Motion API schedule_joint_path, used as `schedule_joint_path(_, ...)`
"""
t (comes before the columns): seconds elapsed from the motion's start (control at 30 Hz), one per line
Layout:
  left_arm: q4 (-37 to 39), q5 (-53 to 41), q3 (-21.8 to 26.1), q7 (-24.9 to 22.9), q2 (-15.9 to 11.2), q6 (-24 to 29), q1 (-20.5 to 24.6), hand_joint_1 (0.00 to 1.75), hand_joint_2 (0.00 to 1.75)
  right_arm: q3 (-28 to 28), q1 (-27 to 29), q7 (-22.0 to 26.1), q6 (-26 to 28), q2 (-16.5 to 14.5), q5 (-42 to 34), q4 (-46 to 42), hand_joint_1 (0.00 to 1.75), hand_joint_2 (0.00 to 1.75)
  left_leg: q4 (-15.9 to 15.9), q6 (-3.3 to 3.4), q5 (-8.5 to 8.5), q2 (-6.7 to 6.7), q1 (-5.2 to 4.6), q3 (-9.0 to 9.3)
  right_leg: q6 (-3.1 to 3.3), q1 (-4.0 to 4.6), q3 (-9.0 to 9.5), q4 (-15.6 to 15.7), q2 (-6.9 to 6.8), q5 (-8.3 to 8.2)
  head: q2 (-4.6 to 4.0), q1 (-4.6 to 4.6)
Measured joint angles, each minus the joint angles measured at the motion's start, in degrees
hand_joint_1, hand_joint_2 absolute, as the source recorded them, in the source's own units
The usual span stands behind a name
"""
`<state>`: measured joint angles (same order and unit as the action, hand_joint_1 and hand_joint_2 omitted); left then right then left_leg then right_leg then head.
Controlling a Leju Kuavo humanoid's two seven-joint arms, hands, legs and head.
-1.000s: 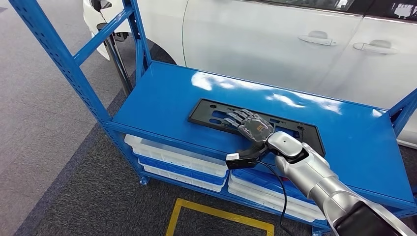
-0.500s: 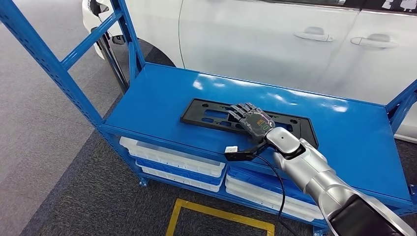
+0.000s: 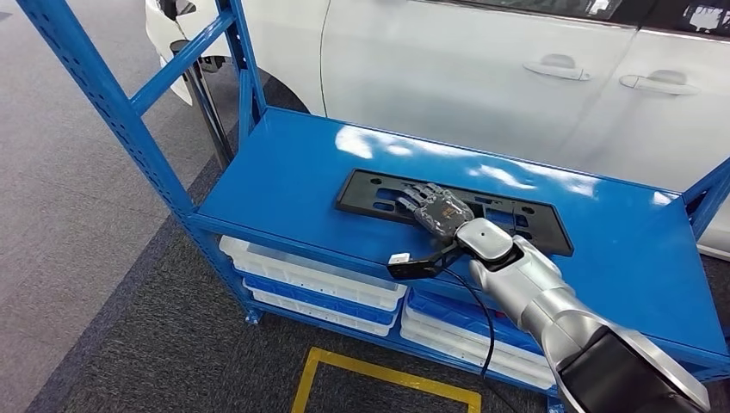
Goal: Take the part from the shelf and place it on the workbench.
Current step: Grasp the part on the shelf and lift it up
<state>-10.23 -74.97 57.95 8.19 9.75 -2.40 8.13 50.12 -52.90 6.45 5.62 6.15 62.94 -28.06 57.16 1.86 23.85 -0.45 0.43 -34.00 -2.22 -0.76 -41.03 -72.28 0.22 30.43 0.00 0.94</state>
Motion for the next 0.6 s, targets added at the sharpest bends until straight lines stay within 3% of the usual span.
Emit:
schedule_joint_path(0.07,0.00,0.00,-0.08,0.12,0.07,0.01,0.05,0.00,0.00,0.08,-0.13,-0.01,0.19,-0.04,0.07,0.29,1.70,1.75,0.19,-0.24,0.16,-0.02,-0.11,0.06,0.52,0.11,3.95,8.49,-0.03,-4.02,0.00,0.00)
schedule_joint_path(0.13,-0.01,-0.01,-0.26,0.35,0.20,0.01,0.14,0.00,0.00,0.10,-0.29,0.02,0.48,-0.06,0.08,0.44,1.70,1.75,0.37,-0.66,0.33,-0.03,-0.27,0.01,1.07,0.42,6.52,14.10,-0.06,-5.86,0.00,0.00)
schedule_joint_path(0.23,-0.02,-0.02,-0.50,0.65,0.30,0.01,0.20,0.00,0.00,0.11,-0.32,-0.11,0.91,-0.08,0.11,0.58,1.70,1.75,0.30,-1.46,0.44,-0.03,-0.28,0.01,1.80,0.53,6.85,14.96,-0.07,-5.99,0.00,0.01)
schedule_joint_path(0.3,-0.02,-0.03,-0.73,0.73,0.31,0.01,0.26,0.00,0.00,0.11,-0.32,-0.33,1.05,-0.21,0.16,0.61,1.68,1.75,2.02,-2.04,1.78,0.03,-0.27,-0.63,2.46,0.16,7.13,15.44,-0.16,-6.26,0.00,0.01)
schedule_joint_path(0.4,-0.02,-0.09,-1.01,0.74,0.32,0.01,0.25,0.00,0.00,0.13,-0.12,-0.66,0.99,-0.31,0.36,0.64,1.67,1.75,12.35,-2.78,7.07,0.09,0.04,-5.19,2.95,0.05,7.23,15.63,-0.22,-6.34,0.00,0.01)
schedule_joint_path(0.43,-0.02,-0.10,-1.07,0.73,0.32,-0.02,0.22,0.00,0.00,0.15,0.04,-0.69,0.92,-0.31,0.45,0.68,1.68,1.75,15.53,-2.95,8.14,0.09,0.16,-6.68,2.97,0.06,7.19,15.58,-0.20,-6.33,0.00,0.01)
schedule_joint_path(0.47,-0.02,-0.11,-1.13,0.72,0.32,-0.04,0.22,0.00,0.00,0.17,0.19,-0.66,0.87,-0.31,0.54,0.72,1.67,1.75,16.95,-3.07,8.19,0.09,0.25,-7.38,2.97,0.07,7.16,15.50,-0.17,-6.30,0.00,0.01)
schedule_joint_path(0.5,-0.02,-0.12,-1.19,0.71,0.32,-0.06,0.25,0.00,0.00,0.20,0.29,-0.62,0.83,-0.31,0.65,0.75,1.66,1.75,15.99,-3.11,7.07,0.10,0.31,-6.94,2.92,0.06,7.17,15.40,-0.12,-6.25,0.00,0.00)
schedule_joint_path(0.6,-0.02,-0.09,-1.28,0.63,0.28,-0.07,0.37,0.00,0.00,0.17,0.26,-0.12,0.93,-0.31,0.32,0.76,1.64,1.75,4.59,-2.68,1.69,0.12,0.30,-1.50,2.44,0.14,7.28,15.06,0.01,-5.95,0.00,0.00)
